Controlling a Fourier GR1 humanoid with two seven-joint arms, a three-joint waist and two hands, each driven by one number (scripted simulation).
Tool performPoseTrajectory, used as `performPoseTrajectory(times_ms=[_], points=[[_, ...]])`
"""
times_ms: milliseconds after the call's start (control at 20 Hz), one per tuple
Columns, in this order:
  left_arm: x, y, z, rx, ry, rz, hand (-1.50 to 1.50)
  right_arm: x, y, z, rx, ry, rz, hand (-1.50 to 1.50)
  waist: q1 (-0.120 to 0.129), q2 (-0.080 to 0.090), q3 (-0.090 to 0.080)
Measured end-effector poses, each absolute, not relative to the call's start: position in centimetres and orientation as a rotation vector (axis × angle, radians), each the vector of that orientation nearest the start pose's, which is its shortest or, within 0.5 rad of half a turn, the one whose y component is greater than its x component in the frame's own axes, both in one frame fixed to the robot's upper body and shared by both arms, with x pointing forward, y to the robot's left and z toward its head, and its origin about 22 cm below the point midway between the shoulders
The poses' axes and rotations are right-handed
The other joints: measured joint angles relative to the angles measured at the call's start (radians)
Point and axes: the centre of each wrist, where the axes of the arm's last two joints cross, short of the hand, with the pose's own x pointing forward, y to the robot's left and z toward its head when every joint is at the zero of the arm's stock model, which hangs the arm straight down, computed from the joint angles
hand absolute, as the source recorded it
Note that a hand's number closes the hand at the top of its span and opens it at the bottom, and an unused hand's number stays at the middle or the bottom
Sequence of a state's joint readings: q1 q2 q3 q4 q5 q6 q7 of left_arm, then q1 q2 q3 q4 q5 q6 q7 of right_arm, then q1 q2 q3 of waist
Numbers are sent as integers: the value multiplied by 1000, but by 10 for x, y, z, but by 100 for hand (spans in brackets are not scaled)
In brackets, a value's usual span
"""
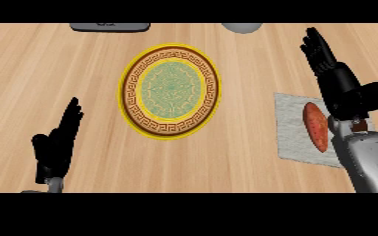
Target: Pick the cupcake from the placemat and place it in the plate
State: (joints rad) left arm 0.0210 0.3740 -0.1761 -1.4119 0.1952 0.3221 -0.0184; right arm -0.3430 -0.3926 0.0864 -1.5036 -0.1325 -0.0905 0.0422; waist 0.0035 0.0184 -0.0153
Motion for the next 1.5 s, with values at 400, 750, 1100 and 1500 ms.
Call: performPoseTrajectory(times_ms=[400,750,1100,1500], points=[[229,326,-6,470,-1477,-184,0,306,-348,103,-91,-1793,-170,-150,-24,-17,17],[220,336,-6,484,-1496,-254,0,254,-399,68,-302,-1913,-579,-150,-27,-21,17],[215,338,-8,485,-1510,-279,0,197,-427,70,-292,-1913,-506,-150,-15,-21,16],[214,339,-3,472,-1517,-291,0,177,-462,98,-391,-1660,-65,-150,-4,-18,15]])
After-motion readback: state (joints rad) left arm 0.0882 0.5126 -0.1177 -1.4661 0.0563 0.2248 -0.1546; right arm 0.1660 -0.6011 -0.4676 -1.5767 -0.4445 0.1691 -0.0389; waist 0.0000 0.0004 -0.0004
